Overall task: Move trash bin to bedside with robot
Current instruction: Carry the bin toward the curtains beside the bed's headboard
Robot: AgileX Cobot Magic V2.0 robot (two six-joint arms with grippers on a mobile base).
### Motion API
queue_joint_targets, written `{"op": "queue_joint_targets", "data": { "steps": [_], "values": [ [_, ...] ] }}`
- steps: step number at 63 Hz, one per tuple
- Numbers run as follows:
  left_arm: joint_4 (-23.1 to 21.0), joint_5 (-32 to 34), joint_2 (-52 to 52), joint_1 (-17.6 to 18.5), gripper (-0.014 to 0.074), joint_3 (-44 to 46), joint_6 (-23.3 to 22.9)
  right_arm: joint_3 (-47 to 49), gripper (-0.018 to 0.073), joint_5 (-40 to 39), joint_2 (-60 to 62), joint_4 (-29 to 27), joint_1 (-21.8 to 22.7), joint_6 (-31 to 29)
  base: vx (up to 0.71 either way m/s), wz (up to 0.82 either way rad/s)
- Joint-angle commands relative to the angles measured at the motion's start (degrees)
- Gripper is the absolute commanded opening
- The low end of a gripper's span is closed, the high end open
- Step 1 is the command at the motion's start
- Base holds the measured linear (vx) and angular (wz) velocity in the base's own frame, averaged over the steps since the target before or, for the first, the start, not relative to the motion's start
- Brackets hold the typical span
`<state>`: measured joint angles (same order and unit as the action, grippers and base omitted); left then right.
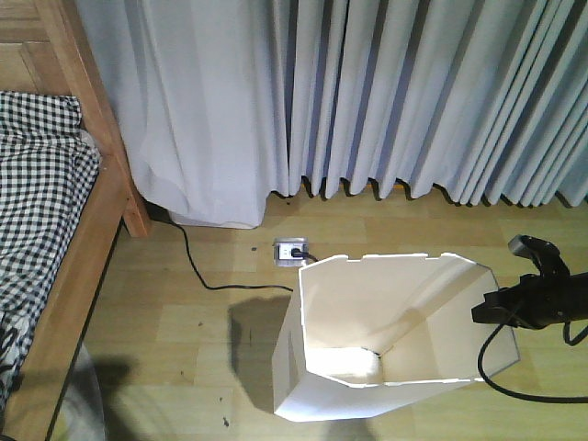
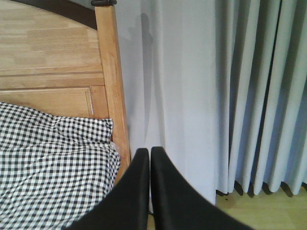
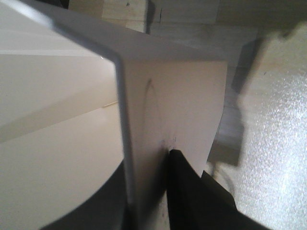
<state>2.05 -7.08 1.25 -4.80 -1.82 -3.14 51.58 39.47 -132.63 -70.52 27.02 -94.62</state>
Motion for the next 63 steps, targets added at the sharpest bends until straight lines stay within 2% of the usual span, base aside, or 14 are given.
{"op": "queue_joint_targets", "data": {
  "steps": [1, 63],
  "values": [
    [-0.1, 4.2, 0.3, 0.3, -0.0006, 1.4, -0.3, 0.4, -0.0005, 14.1, 3.7, -3.4, 0.1, 0.8, 0.15, 0.01],
    [-0.1, 4.2, 0.3, 0.3, -0.0006, 1.4, -0.3, 0.4, -0.0005, 14.1, 3.7, -3.4, 0.1, 0.8, 0.14, 0.01]
  ]
}}
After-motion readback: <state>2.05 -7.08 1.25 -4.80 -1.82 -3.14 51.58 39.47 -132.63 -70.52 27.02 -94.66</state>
